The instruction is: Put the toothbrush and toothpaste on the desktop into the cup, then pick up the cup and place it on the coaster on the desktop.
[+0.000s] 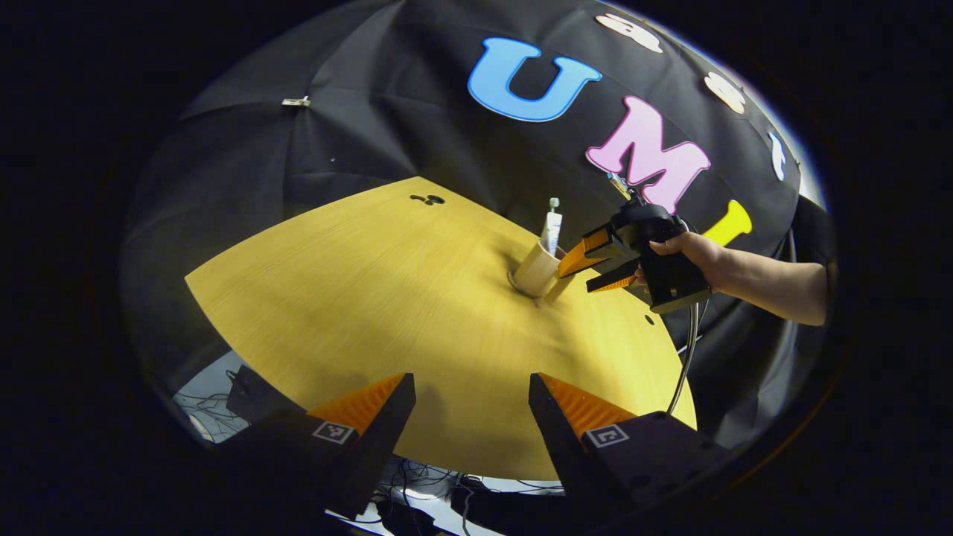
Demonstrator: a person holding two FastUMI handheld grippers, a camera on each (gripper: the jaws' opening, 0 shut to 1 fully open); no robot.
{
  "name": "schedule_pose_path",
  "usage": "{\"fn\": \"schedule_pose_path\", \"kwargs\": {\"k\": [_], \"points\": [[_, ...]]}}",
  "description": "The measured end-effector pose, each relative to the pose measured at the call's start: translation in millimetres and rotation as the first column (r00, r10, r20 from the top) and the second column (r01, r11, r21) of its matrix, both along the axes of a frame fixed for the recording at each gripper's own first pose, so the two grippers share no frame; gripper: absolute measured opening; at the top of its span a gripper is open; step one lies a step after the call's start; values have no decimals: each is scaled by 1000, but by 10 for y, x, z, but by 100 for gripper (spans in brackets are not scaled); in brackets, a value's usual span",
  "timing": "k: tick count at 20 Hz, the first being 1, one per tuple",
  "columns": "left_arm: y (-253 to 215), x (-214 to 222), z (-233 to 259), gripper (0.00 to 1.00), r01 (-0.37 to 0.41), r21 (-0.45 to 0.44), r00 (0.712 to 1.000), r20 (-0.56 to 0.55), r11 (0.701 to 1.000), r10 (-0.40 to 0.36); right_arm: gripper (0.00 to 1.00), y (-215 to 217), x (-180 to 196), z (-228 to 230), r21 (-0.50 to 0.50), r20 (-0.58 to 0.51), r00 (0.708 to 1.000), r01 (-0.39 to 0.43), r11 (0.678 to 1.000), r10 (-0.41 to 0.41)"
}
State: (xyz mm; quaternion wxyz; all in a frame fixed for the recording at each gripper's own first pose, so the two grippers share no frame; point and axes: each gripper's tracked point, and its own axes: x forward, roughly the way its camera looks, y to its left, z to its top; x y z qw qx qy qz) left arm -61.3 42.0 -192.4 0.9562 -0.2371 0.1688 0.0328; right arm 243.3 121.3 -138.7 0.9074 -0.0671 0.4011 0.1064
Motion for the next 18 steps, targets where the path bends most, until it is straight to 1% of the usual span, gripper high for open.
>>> {"fn": "schedule_pose_path", "kwargs": {"k": [2, 4, 7, 9, 10, 12, 13, 15, 17, 18], "points": [[-102, 10, 103, 97, 50, 22, 999, 7, 998, -51, 98, -125, -195, 262, 42, 62, 998, 25, 999, -27], [-188, 49, 230, 97, 93, 61, 995, 23, 994, -95, 98, -271, -399, 579, 77, 146, 988, 46, 996, -57], [-307, 86, 514, 97, 116, 122, 989, 80, 986, -127, 98, -487, -788, 1035, 137, 288, 952, 70, 988, -107], [-406, 124, 721, 97, 118, 179, 982, 122, 977, -141, 98, -630, -1122, 1283, 148, 365, 922, 79, 986, -128], [-450, 135, 825, 97, 115, 215, 979, 142, 970, -147, 98, -715, -1283, 1383, 141, 411, 900, 93, 986, -143], [-530, 146, 1043, 96, 98, 288, 973, 176, 953, -153, 98, -855, -1628, 1633, 128, 524, 836, 110, 986, -161], [-603, 157, 1135, 96, 94, 310, 969, 190, 946, -158, 98, -879, -1802, 1709, 118, 568, 807, 112, 987, -159], [-771, 133, 1373, 97, 97, 327, 955, 236, 940, -180, 98, -904, -2177, 1784, 95, 636, 757, 118, 988, -152], [-927, 97, 1598, 96, 101, 345, 936, 286, 933, -207, 98, -929, -2536, 1780, 84, 682, 716, 129, 988, -151], [-981, 58, 1717, 96, 100, 365, 925, 310, 925, -222, 98, -955, -2693, 1766, 92, 699, 696, 144, 985, -167]]}}
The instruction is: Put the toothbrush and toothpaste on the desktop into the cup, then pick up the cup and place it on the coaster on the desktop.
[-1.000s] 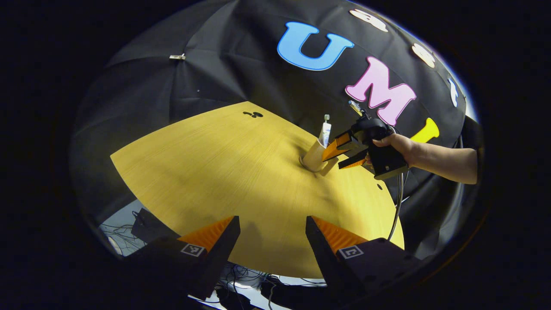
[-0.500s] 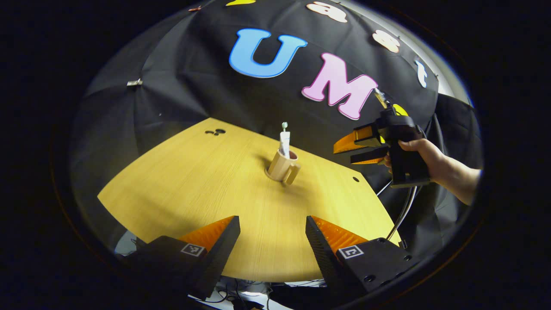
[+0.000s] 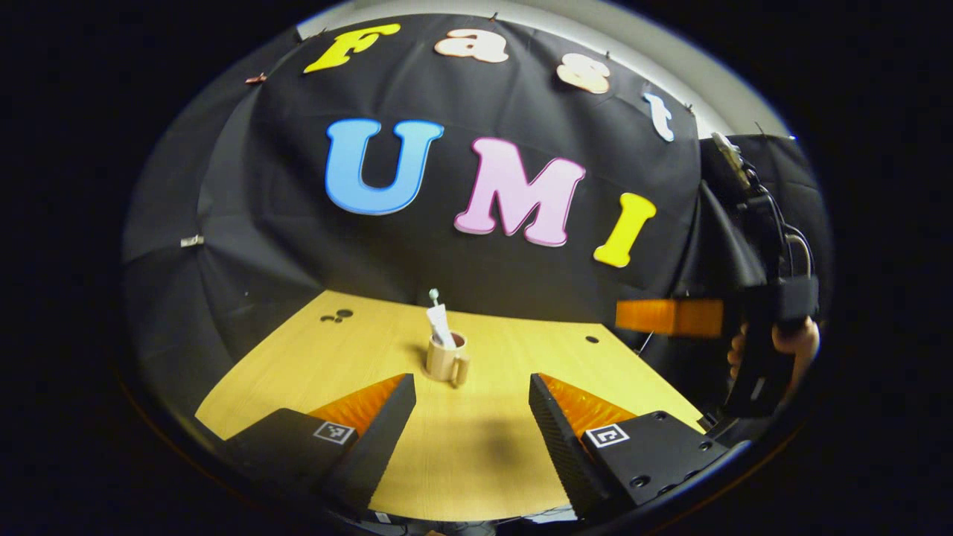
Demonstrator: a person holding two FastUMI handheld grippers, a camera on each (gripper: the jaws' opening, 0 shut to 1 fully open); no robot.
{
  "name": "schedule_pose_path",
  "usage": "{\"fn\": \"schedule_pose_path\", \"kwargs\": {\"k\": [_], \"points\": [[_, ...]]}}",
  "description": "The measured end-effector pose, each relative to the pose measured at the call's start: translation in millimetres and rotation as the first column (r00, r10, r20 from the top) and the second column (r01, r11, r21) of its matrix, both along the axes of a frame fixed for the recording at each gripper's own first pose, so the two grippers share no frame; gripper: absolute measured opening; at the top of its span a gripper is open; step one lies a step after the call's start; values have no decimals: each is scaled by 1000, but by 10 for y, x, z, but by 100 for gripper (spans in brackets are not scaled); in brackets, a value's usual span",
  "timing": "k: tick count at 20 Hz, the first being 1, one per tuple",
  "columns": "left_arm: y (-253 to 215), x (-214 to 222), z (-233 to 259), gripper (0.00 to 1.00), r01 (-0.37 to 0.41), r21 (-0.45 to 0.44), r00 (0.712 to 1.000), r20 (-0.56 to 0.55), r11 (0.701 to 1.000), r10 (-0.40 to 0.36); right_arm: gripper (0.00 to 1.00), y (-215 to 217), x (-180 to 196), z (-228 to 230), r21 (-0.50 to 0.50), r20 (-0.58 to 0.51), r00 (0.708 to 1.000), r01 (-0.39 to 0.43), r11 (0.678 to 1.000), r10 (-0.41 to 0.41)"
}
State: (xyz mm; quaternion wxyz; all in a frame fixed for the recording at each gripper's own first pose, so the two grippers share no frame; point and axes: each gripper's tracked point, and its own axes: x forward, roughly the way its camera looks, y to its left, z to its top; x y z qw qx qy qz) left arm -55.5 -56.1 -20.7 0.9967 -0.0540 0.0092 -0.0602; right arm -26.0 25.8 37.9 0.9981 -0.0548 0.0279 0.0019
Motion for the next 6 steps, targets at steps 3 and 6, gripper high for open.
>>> {"fn": "schedule_pose_path", "kwargs": {"k": [3, 6], "points": [[-45, -105, 263, 98, -13, 83, 996, 87, 996, 5, 99, -137, -422, 65, 34, 67, 996, 62, 998, -64], [-132, -83, 431, 98, 23, 134, 990, 136, 991, -41, 99, -233, -731, 47, 80, 115, 986, 112, 990, -121]]}}
